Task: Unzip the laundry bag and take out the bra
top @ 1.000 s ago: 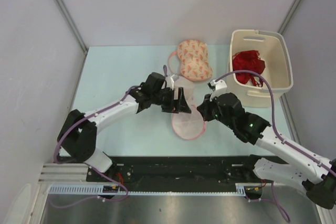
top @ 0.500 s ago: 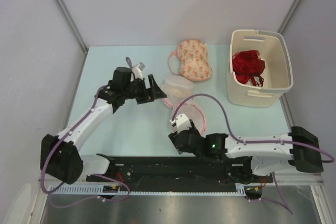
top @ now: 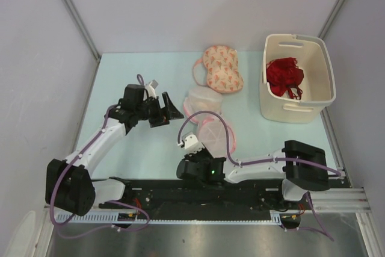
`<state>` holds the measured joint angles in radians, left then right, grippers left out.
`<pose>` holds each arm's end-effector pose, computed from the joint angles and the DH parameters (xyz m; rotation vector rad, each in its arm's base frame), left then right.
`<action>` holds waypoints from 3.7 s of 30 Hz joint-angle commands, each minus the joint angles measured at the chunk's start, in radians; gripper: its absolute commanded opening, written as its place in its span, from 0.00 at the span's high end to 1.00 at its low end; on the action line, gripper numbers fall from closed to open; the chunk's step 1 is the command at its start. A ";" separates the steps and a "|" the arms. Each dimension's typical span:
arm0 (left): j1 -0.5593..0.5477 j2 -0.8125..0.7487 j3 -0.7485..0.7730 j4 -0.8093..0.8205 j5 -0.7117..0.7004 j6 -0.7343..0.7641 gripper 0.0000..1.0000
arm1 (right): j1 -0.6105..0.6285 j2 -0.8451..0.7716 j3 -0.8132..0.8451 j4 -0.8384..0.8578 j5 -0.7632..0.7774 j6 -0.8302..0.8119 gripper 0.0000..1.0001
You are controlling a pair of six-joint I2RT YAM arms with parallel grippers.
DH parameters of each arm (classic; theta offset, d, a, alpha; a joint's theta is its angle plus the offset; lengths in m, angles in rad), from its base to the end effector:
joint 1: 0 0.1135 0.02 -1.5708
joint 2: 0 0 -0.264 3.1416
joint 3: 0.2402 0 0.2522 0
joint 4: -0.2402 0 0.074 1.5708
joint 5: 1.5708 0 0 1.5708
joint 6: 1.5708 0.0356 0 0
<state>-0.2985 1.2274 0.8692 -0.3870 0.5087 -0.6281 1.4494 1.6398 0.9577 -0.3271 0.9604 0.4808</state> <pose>0.2423 -0.0927 0.2611 -0.1252 2.4333 -1.0369 0.0673 0.3106 0.1891 -0.6841 1.9639 -0.1222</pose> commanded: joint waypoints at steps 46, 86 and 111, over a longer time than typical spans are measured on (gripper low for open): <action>-0.138 0.041 -0.128 0.141 0.125 0.034 0.08 | -0.254 -0.359 -0.007 -0.030 -0.268 0.078 1.00; -0.384 0.215 0.199 -0.026 -0.102 0.062 1.00 | -0.743 -0.767 -0.059 -0.104 -0.647 -0.007 1.00; -0.226 0.049 0.079 -0.073 -0.007 0.139 0.99 | -0.850 -0.580 0.035 -0.069 -0.634 0.025 0.32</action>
<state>-0.5297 1.2720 0.9443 -0.4904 0.4526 -0.5137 0.5095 1.1557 0.9112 -0.4046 0.1867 0.5037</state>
